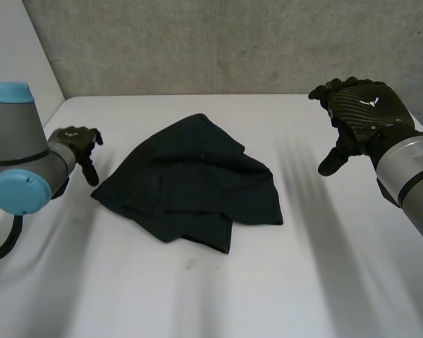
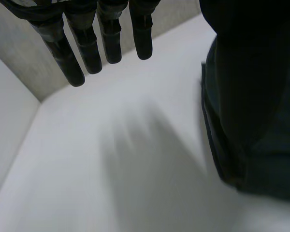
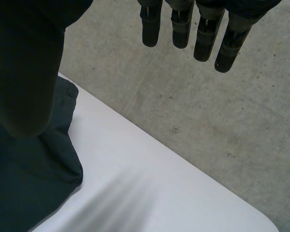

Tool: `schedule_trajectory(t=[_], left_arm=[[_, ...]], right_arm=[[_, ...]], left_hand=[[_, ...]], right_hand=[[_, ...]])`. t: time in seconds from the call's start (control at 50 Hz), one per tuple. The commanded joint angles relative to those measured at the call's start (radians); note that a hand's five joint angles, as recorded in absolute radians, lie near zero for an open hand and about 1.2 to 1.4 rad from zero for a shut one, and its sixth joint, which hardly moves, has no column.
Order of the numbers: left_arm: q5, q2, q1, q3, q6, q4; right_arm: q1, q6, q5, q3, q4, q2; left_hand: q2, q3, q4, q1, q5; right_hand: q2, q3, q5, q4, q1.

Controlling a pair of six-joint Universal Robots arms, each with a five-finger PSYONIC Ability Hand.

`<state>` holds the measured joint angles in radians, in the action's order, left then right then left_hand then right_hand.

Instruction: Fold the shorts.

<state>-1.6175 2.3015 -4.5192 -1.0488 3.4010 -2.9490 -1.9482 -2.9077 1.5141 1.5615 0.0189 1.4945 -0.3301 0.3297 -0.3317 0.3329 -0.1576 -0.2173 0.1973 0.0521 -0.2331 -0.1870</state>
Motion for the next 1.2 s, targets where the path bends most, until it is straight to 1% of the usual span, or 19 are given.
schedule_trajectory(t=[0.02, 0.22, 0.36, 0.42, 0.44, 0.5, 0.52, 0.54, 0.56, 0.6, 0.68, 0.76, 0.78, 0.84, 0.9, 0.92, 1.04, 1.1, 1.2], left_arm=[[0.047, 0.029, -0.008, 0.029, -0.022, 0.109], [0.050, 0.069, 0.003, 0.047, -0.026, 0.162], [0.050, 0.069, 0.017, 0.041, -0.026, 0.168], [0.050, 0.072, 0.020, 0.038, -0.028, 0.168], [0.048, 0.073, 0.020, 0.038, -0.028, 0.168], [0.042, 0.073, 0.020, 0.039, -0.029, 0.166], [0.039, 0.073, 0.020, 0.039, -0.029, 0.162], [0.030, 0.072, 0.019, 0.041, -0.032, 0.159], [0.027, 0.066, 0.019, 0.044, -0.037, 0.157], [0.013, 0.056, 0.017, 0.050, -0.046, 0.149], [-0.044, -0.019, 0.011, 0.067, -0.061, 0.091], [-0.120, -0.123, 0.002, 0.079, -0.055, -0.022], [-0.146, -0.155, 0.003, 0.093, -0.051, -0.079], [-0.171, -0.197, 0.020, 0.108, -0.048, -0.157], [-0.162, -0.255, 0.070, 0.128, -0.051, -0.231], [-0.144, -0.284, 0.122, 0.142, -0.049, -0.254], [-0.049, -0.298, 0.310, 0.145, -0.054, -0.286], [0.005, -0.242, 0.419, 0.135, -0.051, -0.286], [0.030, -0.110, 0.544, 0.127, -0.049, -0.279]], right_arm=[[0.000, 0.001, 0.002, 0.000, 0.000, 0.000], [0.000, 0.001, 0.002, 0.000, -0.002, 0.000], [0.000, 0.001, 0.002, 0.000, 0.000, 0.000], [0.000, 0.001, 0.002, 0.002, 0.000, 0.000], [0.000, 0.001, 0.002, 0.003, 0.000, 0.000], [0.000, 0.001, 0.002, 0.008, -0.002, 0.000], [0.000, 0.001, 0.002, 0.008, -0.002, 0.000], [0.000, 0.001, 0.002, 0.008, -0.002, 0.000], [0.000, 0.002, 0.002, 0.008, -0.002, 0.000], [0.000, 0.002, 0.002, 0.006, -0.002, 0.001], [0.000, 0.002, 0.002, 0.003, -0.002, 0.000], [0.000, 0.002, 0.003, -0.006, -0.002, 0.001], [0.000, 0.002, 0.003, -0.009, -0.002, 0.001], [0.000, 0.002, 0.003, -0.018, -0.002, 0.003], [0.000, 0.002, 0.003, -0.031, 0.000, 0.007], [0.000, 0.002, 0.005, -0.040, 0.000, 0.010], [0.012, -0.002, 0.011, -0.061, 0.000, 0.016], [0.017, -0.004, 0.012, -0.067, 0.001, 0.029], [0.041, -0.002, 0.014, -0.072, 0.000, 0.036]], left_hand=[[-0.057, 0.057, -0.055, 0.054, -0.055], [-0.065, 0.066, -0.064, 0.063, -0.063], [-0.133, 0.133, -0.131, 0.130, -0.131], [-0.215, 0.215, -0.213, 0.212, -0.213], [-0.253, 0.253, -0.251, 0.250, -0.251], [-0.616, 0.617, -0.614, 0.613, -0.614], [-0.754, 0.754, -0.752, 0.751, -0.752], [-1.002, 1.003, -1.001, 1.000, -1.000], [-1.066, 1.066, -1.064, 1.063, -1.063], [-1.066, 1.067, -1.065, 1.063, -1.064], [-1.066, 1.067, -1.065, 1.063, -1.064], [-1.066, 1.067, -1.065, 1.063, -1.064], [-1.066, 1.067, -1.065, 1.063, -1.064], [-1.066, 1.067, -1.065, 1.063, -1.064], [-1.066, 1.067, -1.065, 1.063, -1.064], [-1.066, 1.067, -1.065, 1.063, -1.064], [-1.066, 1.067, -1.065, 1.063, -1.064], [-1.066, 1.067, -1.065, 1.063, -1.064], [-1.066, 1.067, -1.065, 1.063, -1.064]], right_hand=[[0.043, -0.023, -0.052, 0.059, 0.013], [0.043, -0.023, -0.052, 0.059, 0.013], [0.043, -0.023, -0.052, 0.059, 0.013], [0.043, -0.023, -0.052, 0.059, 0.013], [0.043, -0.023, -0.052, 0.059, 0.013], [0.043, -0.023, -0.052, 0.059, 0.013], [0.043, -0.023, -0.052, 0.059, 0.013], [0.043, -0.023, -0.052, 0.059, 0.013], [0.043, -0.023, -0.052, 0.059, 0.013], [0.043, -0.023, -0.052, 0.059, 0.013], [0.043, -0.023, -0.052, 0.059, 0.013], [0.043, -0.023, -0.052, 0.059, 0.013], [0.043, -0.023, -0.052, 0.059, 0.013], [0.043, -0.023, -0.052, 0.059, 0.013], [0.043, -0.023, -0.052, 0.059, 0.013], [0.043, -0.023, -0.052, 0.059, 0.013], [0.043, -0.023, -0.052, 0.059, 0.013], [0.043, -0.023, -0.052, 0.059, 0.013], [0.043, -0.023, -0.052, 0.059, 0.013]])
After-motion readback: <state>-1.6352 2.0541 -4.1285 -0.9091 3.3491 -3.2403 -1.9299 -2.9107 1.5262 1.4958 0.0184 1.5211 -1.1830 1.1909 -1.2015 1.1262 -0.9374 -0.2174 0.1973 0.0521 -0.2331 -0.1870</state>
